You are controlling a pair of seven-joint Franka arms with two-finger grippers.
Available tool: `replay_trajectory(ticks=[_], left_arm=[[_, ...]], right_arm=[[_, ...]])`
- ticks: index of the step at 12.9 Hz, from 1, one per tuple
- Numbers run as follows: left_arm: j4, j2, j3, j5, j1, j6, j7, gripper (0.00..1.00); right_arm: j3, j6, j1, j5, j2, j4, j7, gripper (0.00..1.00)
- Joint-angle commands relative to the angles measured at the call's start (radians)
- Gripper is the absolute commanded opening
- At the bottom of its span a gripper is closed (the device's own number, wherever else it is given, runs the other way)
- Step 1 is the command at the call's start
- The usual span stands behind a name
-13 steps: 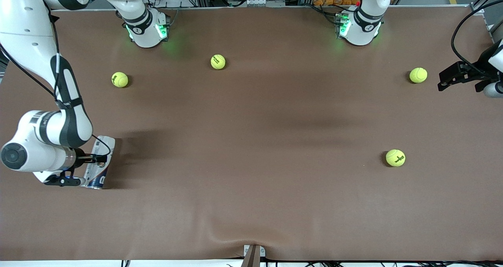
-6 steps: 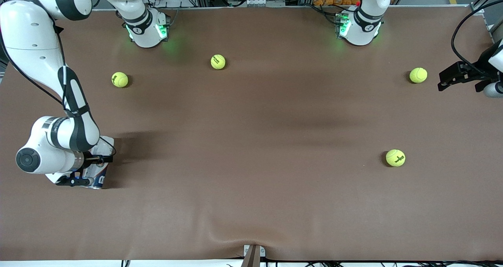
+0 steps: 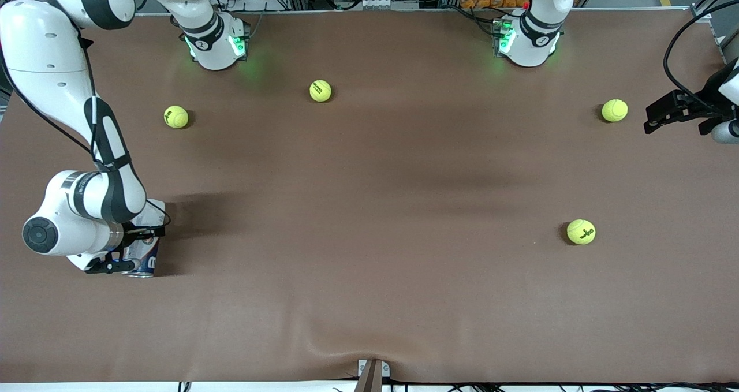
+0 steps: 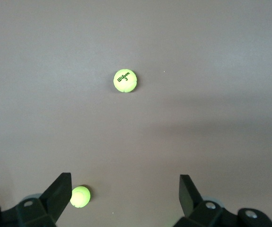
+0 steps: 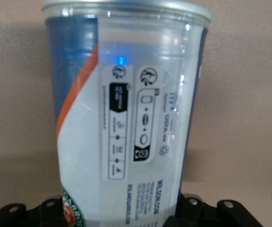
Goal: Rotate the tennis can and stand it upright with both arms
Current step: 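Close the right gripper around the middle of the tennis can, then carry the can with the right gripper toward the table centre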
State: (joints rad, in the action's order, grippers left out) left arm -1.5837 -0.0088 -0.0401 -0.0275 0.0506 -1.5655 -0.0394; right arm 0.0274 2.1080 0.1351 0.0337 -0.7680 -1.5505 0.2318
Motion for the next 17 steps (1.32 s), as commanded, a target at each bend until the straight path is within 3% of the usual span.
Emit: replay_trajectory(ticks=[1,4,9,10,14,17], left_arm=[[0.011,0.003,0.002,0.005,-0.008,0.016,-0.024,1.00],[0.010,0.003,0.000,0.008,-0.009,0.016,-0.025,1.00],[0.010,0.006,0.000,0.005,-0.008,0.016,-0.024,1.00],[0.010,0.006,0.000,0.006,-0.008,0.016,-0.025,1.00],[0.010,0.015,0.000,0.005,-0.009,0.016,-0.024,1.00],[0.008,0.021,0.000,0.005,-0.009,0.016,-0.025,1.00]], right_arm=[[-0.030,-0.008,-0.005,-0.021,0.024,0.024,0.105,0.70],[-0.107,-0.010,-0.014,-0.021,0.065,0.043,0.234,0.71],[-0.344,-0.010,-0.026,-0.011,0.072,0.043,0.420,0.72],[-0.365,-0.008,-0.060,-0.011,0.070,0.043,0.446,0.76],[-0.354,0.065,-0.317,0.023,0.061,0.043,0.451,0.76],[-0.340,0.167,-0.449,0.164,0.041,0.041,0.446,0.76]])
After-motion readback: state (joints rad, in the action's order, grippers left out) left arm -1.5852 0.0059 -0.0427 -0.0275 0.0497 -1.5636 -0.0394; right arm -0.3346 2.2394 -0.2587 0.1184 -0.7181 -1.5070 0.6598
